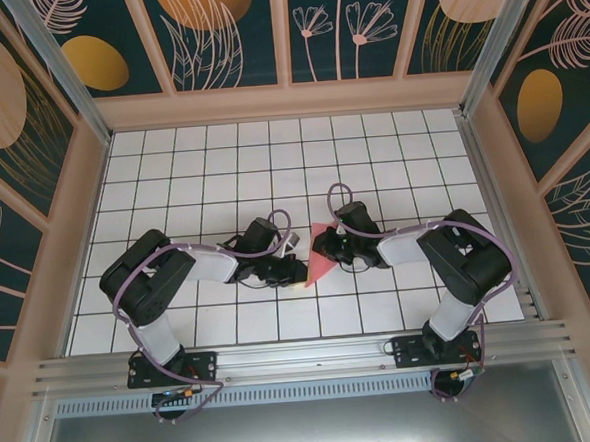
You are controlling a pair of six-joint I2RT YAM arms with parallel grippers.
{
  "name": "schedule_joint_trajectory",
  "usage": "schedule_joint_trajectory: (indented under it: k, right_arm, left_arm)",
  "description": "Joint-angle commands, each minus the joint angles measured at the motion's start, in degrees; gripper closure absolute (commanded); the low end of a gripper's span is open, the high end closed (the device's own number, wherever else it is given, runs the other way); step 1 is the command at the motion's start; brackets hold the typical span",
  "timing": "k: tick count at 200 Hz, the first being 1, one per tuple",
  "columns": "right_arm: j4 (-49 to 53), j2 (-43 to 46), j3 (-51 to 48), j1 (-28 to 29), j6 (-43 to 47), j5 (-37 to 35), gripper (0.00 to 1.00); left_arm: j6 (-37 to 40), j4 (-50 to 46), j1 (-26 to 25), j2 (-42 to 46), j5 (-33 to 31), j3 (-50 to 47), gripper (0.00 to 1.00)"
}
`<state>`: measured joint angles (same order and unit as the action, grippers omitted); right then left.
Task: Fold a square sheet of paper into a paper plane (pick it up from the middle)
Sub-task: Fourth fold the wing at the center of the table.
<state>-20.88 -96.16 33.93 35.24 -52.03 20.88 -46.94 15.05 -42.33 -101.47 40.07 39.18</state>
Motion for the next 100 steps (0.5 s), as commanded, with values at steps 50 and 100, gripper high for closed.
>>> schedule_joint_trajectory:
  k: [50, 100]
  right_arm:
    - [6.93, -2.58, -1.59, -0.10, 2.57, -4.67, 0.85]
    - [6.95, -2.69, -1.67, -0.12, 2.70, -4.65, 0.85]
  left_arm:
    - [0.71, -2.54, -0.23, 2.89, -1.14, 1.87, 0.82]
    - [0.95, -3.25, -0.23, 1.40, -1.14, 1.70, 0.97]
